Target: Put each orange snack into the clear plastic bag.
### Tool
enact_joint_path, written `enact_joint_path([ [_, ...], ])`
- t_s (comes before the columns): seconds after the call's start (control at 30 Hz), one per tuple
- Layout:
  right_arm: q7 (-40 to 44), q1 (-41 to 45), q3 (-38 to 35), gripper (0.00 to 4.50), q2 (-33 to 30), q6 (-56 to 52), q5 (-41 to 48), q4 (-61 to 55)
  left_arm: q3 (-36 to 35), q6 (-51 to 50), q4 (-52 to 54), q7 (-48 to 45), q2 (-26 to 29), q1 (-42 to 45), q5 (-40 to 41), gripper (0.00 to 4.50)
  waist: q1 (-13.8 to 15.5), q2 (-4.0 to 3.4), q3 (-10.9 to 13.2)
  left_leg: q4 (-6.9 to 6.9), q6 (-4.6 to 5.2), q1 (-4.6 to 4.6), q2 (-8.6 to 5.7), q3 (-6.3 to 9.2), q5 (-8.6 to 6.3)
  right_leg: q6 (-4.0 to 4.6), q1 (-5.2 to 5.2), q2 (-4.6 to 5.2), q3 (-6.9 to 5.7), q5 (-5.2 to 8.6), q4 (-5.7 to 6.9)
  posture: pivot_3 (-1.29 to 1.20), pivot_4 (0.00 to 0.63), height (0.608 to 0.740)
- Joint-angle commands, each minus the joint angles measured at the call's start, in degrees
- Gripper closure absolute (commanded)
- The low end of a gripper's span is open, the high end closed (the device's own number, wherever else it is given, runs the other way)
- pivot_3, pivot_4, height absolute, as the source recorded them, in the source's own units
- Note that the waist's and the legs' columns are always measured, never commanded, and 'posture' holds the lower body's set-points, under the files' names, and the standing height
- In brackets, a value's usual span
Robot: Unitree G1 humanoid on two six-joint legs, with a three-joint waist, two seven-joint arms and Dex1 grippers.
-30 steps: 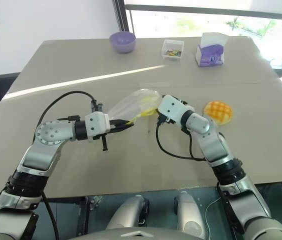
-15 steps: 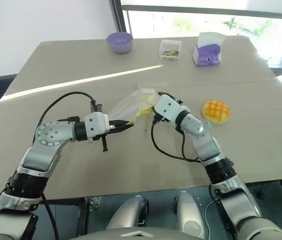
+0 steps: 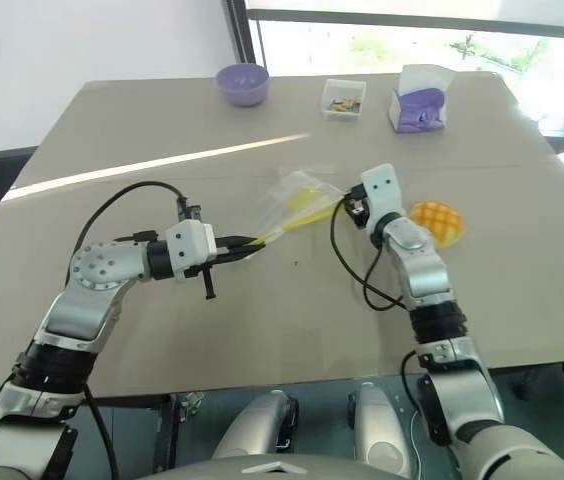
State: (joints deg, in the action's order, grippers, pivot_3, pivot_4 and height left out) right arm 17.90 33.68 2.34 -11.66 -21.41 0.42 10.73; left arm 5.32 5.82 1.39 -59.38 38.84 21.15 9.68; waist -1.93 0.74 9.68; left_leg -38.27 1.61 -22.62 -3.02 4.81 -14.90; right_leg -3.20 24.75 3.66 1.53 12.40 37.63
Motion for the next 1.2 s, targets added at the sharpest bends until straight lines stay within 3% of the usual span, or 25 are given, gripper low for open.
enact_joint_path([
  [0.03, 1.85, -2.19, 0.05, 0.73, -4.17, 1.06, -1.2, -7.37, -1.1, 1.35, -1.53, 0.46, -0.44, 1.56, 0.5, 4.5, -0.11, 0.0, 0.0, 0.0, 0.0, 0.0, -0.01, -0.01, 0.0, 0.0, 0.0, 0.0, 0.01, 0.0, -0.01, 0.0, 0.15, 0.74],
  [0.07, 3.38, -3.08, 1.08, 0.21, -5.05, 1.89, -1.06, -9.54, -1.26, 1.18, -1.99, 0.54, -0.84, 1.91, 0.89, 4.5, -0.15, 0.0, 0.0, -0.01, 0.0, 0.0, -0.01, -0.01, 0.0, 0.0, 0.0, 0.0, 0.02, 0.0, 0.0, 0.0, 0.15, 0.74],
  [0.1, 5.17, -3.91, 1.94, 0.04, -5.8, 2.51, -0.54, -11.52, -1.41, 0.98, -2.4, 0.6, -1.15, 2.23, 1.2, 4.5, -0.23, 0.0, 0.0, 0.0, 0.0, 0.0, 0.0, -0.02, 0.0, 0.0, 0.01, 0.0, 0.02, 0.0, 0.01, 0.0, 0.15, 0.74],
  [0.23, 10.23, -6.96, 3.35, 0.04, -10.04, 4.23, -0.02, -18.6, -1.77, 0.44, -3.82, 1.1, -1.92, 3.72, 1.27, 4.5, -0.49, 0.0, 0.0, 0.0, 0.01, 0.01, 0.09, -0.03, -0.01, 0.0, 0.02, -0.09, 0.02, 0.0, 0.02, 0.0, 0.15, 0.74],
  [0.27, 10.76, -7.32, 2.88, 0.65, -10.72, 3.96, 0.39, -19.72, -1.86, 0.29, -4.18, 1.27, -2.13, 4.14, 1.2, 4.5, -0.49, 0.0, 0.0, -0.01, 0.02, 0.01, 0.09, -0.03, -0.01, 0.0, 0.02, -0.08, 0.02, 0.0, 0.04, 0.0, 0.15, 0.74],
  [0.43, 15.66, -9.57, 2.04, 2.76, -13.69, 3.68, 3.96, -25.38, -1.64, -0.4, -4.5, 1.58, -2.79, 5.27, 1.19, 4.5, -0.21, 0.01, 0.0, -0.04, 0.02, 0.01, 0.05, -0.03, -0.01, -0.01, -0.01, -0.05, 0.02, 0.0, 0.02, 0.0, 0.15, 0.74],
  [0.53, 17.86, -10.87, 1.79, 4.33, -14.58, 2.19, 6.71, -28.34, -1.46, -0.3, -4.68, 1.52, -2.96, 5.63, 1.01, 4.5, -0.11, 0.01, 0.0, -0.04, 0.02, 0.01, 0.07, -0.02, -0.01, -0.01, -0.01, -0.05, 0.0, 0.0, 0.02, 0.0, 0.15, 0.74],
  [0.8, 19.74, -12.3, 3.03, 4.43, -14.75, -2.15, 10.83, -31.62, -1.1, -0.29, -4.0, 1.48, -3.16, 5.95, 0.72, 4.5, -0.08, 0.01, 0.0, -0.04, 0.02, 0.01, 0.07, -0.02, -0.01, -0.01, -0.01, -0.05, 0.01, 0.0, 0.02, 0.0, 0.15, 0.74],
  [1.2, 16.38, -7.72, 6.46, 4.43, -9.23, 0.8, 6.88, -20.09, -0.27, 0.91, -0.18, 0.88, -2.96, 3.56, 0.52, 4.5, -0.07, 0.01, 0.0, -0.04, 0.01, 0.01, 0.07, -0.02, -0.01, -0.01, 0.0, -0.04, 0.01, 0.0, 0.02, 0.0, 0.15, 0.74],
])
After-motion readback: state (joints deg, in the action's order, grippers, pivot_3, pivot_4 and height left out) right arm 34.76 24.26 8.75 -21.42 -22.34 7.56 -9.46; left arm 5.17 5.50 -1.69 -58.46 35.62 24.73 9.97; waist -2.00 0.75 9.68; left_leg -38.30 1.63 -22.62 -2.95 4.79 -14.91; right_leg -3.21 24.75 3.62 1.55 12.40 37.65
